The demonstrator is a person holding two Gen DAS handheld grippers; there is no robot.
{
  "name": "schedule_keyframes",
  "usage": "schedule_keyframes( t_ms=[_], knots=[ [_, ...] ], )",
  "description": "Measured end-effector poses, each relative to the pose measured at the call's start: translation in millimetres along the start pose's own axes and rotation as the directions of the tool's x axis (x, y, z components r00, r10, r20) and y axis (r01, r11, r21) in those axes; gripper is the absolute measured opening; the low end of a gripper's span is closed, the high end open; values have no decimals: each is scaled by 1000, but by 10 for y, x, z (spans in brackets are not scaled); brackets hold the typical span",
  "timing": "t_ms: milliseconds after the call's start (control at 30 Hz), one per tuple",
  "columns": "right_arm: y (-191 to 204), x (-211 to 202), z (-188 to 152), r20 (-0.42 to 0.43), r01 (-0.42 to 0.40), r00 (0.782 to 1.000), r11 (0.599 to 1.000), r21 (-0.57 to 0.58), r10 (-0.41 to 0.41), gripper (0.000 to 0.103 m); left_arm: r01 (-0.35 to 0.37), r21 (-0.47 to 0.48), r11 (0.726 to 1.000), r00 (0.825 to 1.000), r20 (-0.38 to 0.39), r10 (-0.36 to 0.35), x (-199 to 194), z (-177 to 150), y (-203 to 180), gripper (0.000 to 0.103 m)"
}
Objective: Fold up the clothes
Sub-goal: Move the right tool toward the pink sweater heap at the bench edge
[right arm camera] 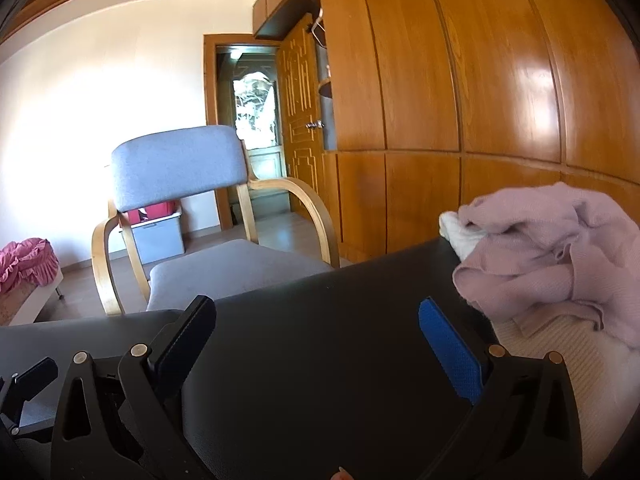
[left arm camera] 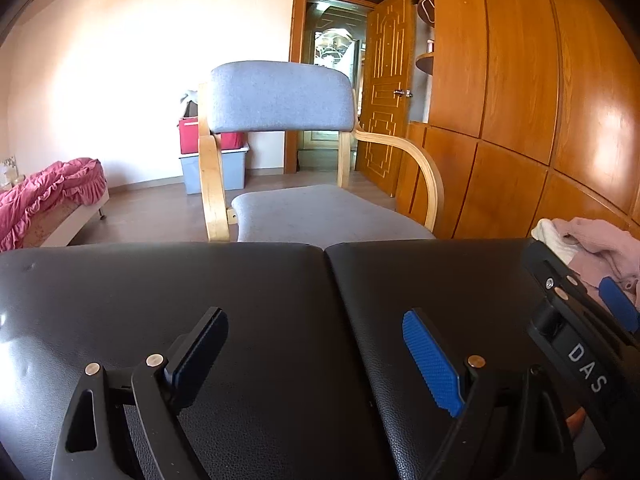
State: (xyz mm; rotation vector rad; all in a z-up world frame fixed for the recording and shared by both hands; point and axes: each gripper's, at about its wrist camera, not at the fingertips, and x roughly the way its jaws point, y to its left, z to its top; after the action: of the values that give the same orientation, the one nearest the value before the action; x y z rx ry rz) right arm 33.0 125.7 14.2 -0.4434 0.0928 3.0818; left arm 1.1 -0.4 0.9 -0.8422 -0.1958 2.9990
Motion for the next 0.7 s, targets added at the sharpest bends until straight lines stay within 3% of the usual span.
schedule_keyframes(
  t_ms=[167, 300, 700],
  knots=[
    [-18, -141, -62, -13, 17, 1000, 998, 56, -17, 103, 3, 38, 999, 999, 39, -4, -49, 38, 94, 92],
    [-135, -101, -68, -62, 39, 998, 995, 91, -33, 103, -19, 98, 995, 998, 60, 13, -89, -14, -162, 92],
    [-363, -324, -85, -66, 110, 993, 988, 109, -103, 103, 58, 135, 989, 996, 63, -67, -235, -121, -295, 91]
  ],
)
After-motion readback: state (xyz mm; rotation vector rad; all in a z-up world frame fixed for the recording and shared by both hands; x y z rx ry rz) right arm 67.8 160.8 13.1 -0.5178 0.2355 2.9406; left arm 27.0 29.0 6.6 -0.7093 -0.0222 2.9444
